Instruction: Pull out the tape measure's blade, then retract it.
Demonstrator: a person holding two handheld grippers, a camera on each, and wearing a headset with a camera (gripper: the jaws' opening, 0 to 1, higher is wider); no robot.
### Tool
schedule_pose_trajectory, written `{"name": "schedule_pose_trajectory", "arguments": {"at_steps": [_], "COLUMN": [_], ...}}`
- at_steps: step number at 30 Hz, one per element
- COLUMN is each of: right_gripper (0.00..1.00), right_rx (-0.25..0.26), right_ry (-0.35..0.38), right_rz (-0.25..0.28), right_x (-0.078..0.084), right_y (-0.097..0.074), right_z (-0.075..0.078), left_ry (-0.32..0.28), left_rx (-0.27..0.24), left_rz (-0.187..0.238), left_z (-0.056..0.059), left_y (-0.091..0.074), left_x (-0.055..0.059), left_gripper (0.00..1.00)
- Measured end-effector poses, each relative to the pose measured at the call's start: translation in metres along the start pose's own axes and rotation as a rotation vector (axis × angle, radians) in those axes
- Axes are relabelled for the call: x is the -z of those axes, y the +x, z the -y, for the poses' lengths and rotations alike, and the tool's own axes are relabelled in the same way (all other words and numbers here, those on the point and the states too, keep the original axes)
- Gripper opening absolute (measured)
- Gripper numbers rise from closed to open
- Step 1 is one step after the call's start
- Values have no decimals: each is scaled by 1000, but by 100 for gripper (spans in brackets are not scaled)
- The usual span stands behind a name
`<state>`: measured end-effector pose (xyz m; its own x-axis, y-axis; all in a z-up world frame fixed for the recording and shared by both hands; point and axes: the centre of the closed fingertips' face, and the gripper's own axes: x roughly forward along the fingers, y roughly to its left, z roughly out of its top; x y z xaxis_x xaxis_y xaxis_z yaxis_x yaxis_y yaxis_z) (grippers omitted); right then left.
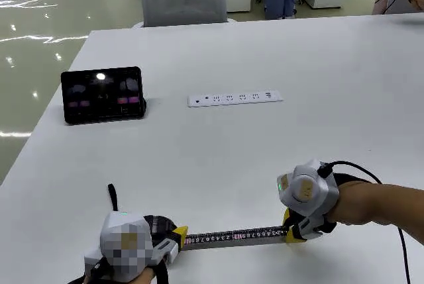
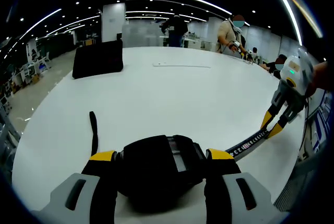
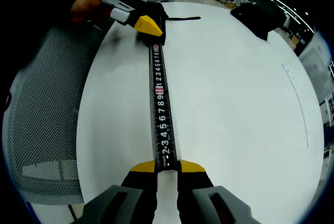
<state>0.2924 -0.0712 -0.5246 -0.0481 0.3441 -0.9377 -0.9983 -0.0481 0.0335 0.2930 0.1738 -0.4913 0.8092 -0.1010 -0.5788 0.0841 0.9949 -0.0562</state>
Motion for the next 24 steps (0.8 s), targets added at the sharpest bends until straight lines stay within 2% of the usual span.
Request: {"name": "schedule_pose_trajectory", "arguments": {"at_steps": [9,24], "right_gripper": [10,10], "right_rx": [2,-1], "right_ry": [-28,-14], "right_rz": [5,18], "right_x": [-3,-13], "right_y": [1,5], "right_z": [-1,0], "left_ry": [1,2], "left_rx": [4,7], "left_rz": [-5,-9], "left_z": [1,0], "left_y": [-1,0], "left_x": [1,1], "left_gripper": [63,63]}}
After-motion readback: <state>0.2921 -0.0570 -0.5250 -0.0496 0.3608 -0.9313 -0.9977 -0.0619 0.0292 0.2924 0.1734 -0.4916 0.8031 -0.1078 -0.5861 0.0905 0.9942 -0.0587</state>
